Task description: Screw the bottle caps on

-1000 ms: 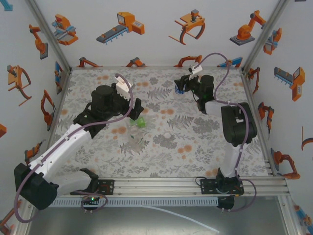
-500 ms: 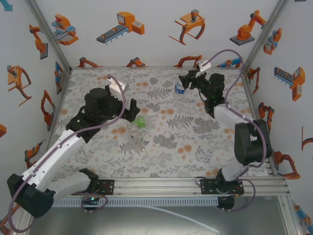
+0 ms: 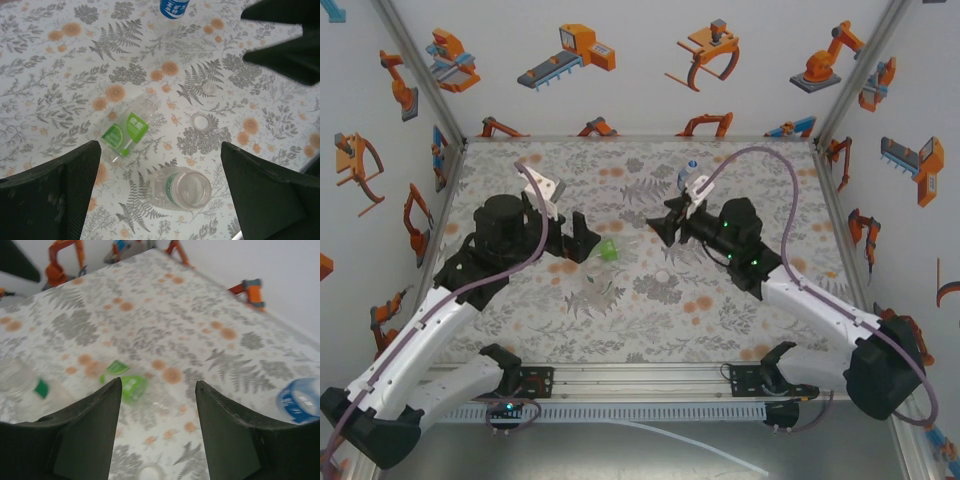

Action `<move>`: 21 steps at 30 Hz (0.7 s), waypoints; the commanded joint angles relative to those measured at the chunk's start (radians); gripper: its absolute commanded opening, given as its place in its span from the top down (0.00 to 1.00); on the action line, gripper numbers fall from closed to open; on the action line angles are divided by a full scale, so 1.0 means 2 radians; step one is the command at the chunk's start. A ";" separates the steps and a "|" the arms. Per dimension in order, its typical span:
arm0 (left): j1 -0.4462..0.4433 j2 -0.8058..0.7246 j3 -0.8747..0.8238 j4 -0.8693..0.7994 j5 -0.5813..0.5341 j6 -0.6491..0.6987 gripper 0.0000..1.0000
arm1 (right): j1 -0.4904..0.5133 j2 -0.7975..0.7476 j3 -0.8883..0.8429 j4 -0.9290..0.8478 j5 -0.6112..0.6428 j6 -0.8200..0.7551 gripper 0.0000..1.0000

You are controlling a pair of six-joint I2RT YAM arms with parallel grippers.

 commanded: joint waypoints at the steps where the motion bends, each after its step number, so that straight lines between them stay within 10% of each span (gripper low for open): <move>1: 0.004 -0.025 -0.010 -0.018 0.014 -0.032 0.03 | 0.062 -0.014 -0.023 -0.010 0.062 0.012 0.43; 10: 0.004 -0.100 -0.041 -0.043 0.019 -0.040 0.03 | 0.226 0.049 -0.044 0.084 0.169 0.017 0.39; 21: 0.004 -0.180 -0.043 -0.115 0.010 -0.023 0.03 | 0.269 0.205 0.026 0.172 0.221 0.020 0.33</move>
